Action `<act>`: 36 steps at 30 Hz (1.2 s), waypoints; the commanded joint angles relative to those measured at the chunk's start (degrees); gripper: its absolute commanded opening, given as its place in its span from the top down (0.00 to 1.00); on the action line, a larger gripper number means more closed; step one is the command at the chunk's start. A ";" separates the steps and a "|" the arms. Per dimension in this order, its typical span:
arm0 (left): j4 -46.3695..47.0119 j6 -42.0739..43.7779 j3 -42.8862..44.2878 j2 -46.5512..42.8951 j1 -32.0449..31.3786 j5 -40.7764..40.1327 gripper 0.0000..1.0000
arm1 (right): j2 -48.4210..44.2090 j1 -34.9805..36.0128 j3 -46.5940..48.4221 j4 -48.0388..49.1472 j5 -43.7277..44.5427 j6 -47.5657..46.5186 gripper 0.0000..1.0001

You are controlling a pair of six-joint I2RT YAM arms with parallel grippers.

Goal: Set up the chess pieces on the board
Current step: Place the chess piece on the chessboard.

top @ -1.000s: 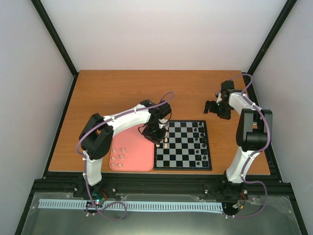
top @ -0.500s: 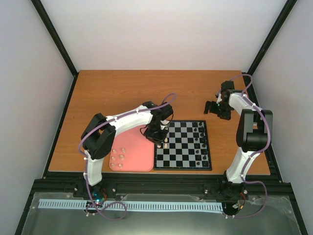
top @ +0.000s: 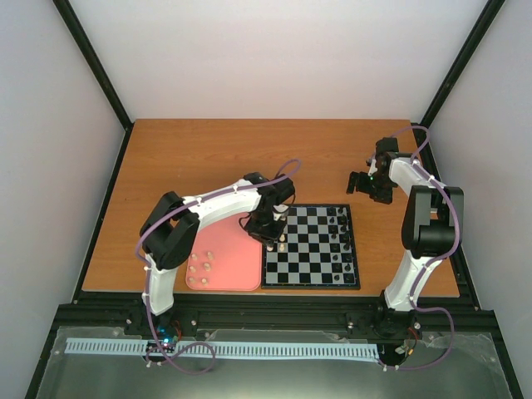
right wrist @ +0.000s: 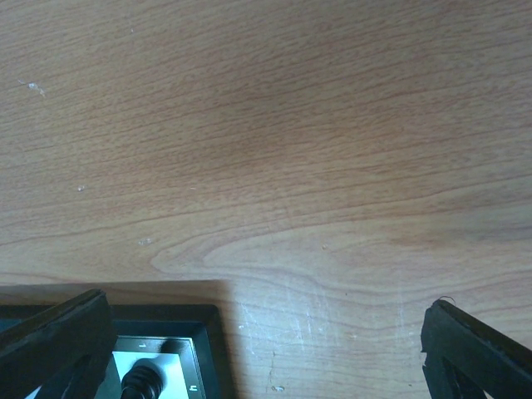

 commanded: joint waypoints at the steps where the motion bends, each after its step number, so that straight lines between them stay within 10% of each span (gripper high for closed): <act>1: 1.32 -0.30 2.69 0.84 -0.57 -0.43 0.91 | -2.06 0.36 -0.43 0.22 0.29 -0.53 0.00; 19: 0.97 0.41 2.33 1.05 -0.57 -0.42 0.89 | -1.76 0.43 -0.29 0.30 -0.09 -0.53 0.00; 36: -0.31 1.33 3.31 0.42 -0.57 -0.47 0.63 | -1.35 0.43 -0.07 0.21 -0.56 -0.64 0.00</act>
